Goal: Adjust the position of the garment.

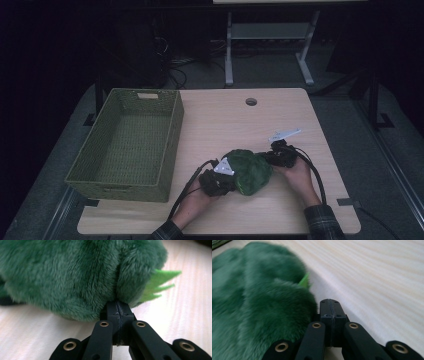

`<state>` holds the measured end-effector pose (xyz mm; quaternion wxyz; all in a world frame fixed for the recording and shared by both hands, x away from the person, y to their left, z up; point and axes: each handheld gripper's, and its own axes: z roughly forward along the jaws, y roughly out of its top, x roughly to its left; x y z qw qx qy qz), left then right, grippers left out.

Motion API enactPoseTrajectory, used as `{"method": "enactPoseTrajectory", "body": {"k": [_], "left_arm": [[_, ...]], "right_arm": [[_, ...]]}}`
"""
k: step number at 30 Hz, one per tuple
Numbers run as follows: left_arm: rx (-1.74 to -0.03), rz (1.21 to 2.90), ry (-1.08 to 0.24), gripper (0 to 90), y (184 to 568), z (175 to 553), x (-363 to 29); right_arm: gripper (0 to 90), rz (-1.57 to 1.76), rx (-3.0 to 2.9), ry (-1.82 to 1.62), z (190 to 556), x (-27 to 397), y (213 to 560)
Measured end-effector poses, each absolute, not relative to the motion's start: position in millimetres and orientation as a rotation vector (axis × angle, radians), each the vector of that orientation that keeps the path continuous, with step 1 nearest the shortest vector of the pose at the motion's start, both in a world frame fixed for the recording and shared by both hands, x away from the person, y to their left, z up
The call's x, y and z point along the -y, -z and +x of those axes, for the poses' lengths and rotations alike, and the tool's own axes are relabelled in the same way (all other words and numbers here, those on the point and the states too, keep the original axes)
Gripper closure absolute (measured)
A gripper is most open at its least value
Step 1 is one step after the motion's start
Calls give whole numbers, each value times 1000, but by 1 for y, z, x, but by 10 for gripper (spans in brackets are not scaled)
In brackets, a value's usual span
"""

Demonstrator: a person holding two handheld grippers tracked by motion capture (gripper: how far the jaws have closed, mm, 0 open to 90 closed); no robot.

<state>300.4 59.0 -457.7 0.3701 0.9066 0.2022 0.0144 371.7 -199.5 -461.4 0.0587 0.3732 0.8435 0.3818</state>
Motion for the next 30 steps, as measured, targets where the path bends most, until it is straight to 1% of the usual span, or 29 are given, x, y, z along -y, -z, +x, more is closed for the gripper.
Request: {"method": "enactPoseTrajectory", "body": {"k": [13, 19, 25, 26, 29, 30], "left_arm": [[-565, 2311, -76, 898, 458, 328, -73], [-586, 2293, -104, 898, 458, 340, -77], [-592, 2294, -112, 898, 457, 346, -79], [-604, 2282, -114, 897, 457, 345, -80], [-610, 2285, -125, 874, 451, 344, -87], [-620, 2274, -130, 867, 450, 343, -89]], "right_arm": [[899, 1081, -2601, -1142, 329, 208, 459], [899, 1072, -2616, -1151, 315, 210, 459], [897, 1062, -2619, -1148, 309, 211, 460], [892, 1074, -2608, -1153, 309, 211, 460], [835, 1084, -2576, -1165, 309, 216, 458], [833, 1107, -2570, -1176, 308, 219, 457]]}}
